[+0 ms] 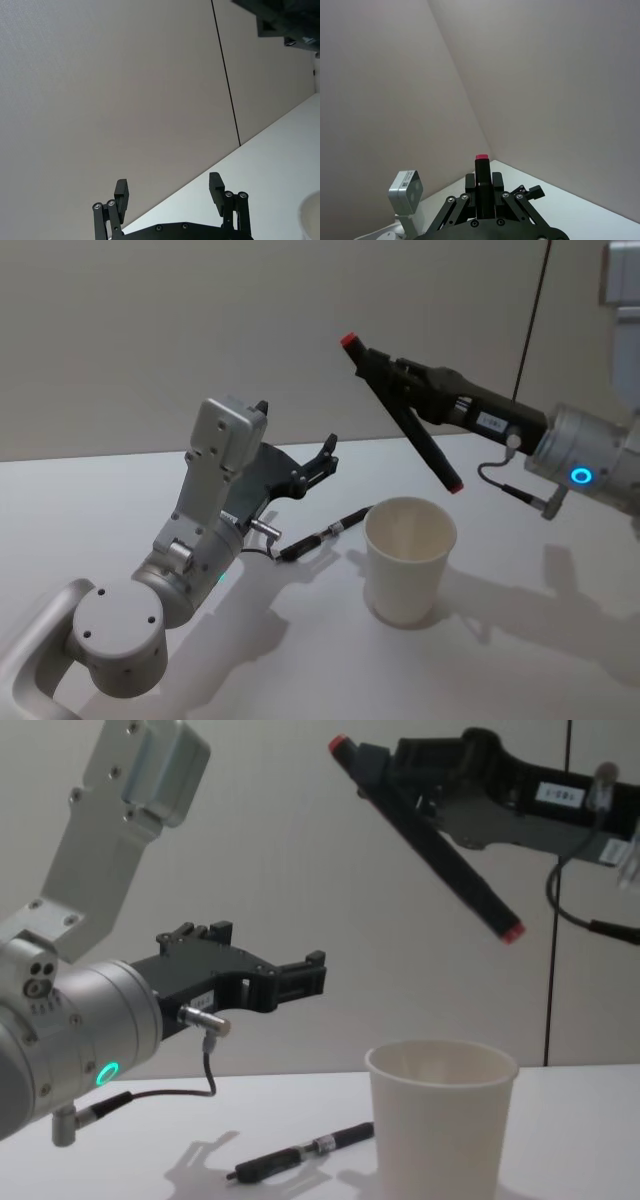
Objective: Place the pen into the pen holder.
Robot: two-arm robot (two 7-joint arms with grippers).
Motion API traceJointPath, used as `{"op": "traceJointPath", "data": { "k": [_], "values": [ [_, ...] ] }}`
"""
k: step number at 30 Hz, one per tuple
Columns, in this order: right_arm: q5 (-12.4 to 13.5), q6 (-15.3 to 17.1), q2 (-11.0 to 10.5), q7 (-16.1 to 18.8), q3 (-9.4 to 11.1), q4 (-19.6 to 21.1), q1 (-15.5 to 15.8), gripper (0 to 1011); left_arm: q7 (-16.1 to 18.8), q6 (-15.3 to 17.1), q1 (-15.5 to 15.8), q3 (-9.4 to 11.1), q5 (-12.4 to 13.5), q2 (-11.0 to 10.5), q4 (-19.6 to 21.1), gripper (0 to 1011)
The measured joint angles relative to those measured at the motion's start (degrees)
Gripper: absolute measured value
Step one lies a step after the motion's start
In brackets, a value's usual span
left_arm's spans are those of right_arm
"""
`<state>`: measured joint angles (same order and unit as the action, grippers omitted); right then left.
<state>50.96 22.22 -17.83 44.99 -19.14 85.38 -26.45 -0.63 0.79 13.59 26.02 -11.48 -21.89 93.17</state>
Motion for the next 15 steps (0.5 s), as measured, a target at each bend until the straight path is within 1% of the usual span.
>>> {"op": "traceJointPath", "data": {
  "k": [5,7,8,10,11,12,13,15],
  "values": [
    [-2.2,-1.5,0.5,-0.8,-0.8,0.0,-0.4,187,0.0,0.0,0.0,0.0,0.0,0.0,0.0,1001],
    [-3.9,-2.8,0.9,-1.1,-1.5,0.1,-0.5,187,0.0,0.0,0.0,0.0,0.0,0.0,0.0,1001],
    [-3.9,-2.8,0.9,-1.1,-1.5,0.1,-0.5,187,0.0,0.0,0.0,0.0,0.0,0.0,0.0,1001],
    [-5.8,-4.4,1.3,-1.5,-2.2,0.2,-0.6,187,0.0,0.0,0.0,0.0,0.0,0.0,0.0,1001],
    [-5.8,-4.4,1.3,-1.5,-2.2,0.2,-0.6,187,0.0,0.0,0.0,0.0,0.0,0.0,0.0,1001],
    [-6.9,-5.2,1.5,-1.6,-2.6,0.4,-0.6,187,0.0,0.0,0.0,0.0,0.0,0.0,0.0,1001],
    [-7.2,-5.5,1.6,-1.7,-2.8,0.5,-0.6,187,0.0,0.0,0.0,0.0,0.0,0.0,0.0,1001],
    [-8.7,-6.6,1.9,-2.0,-3.6,0.9,-0.3,187,0.0,0.0,0.0,0.0,0.0,0.0,0.0,1001]
  ]
}}
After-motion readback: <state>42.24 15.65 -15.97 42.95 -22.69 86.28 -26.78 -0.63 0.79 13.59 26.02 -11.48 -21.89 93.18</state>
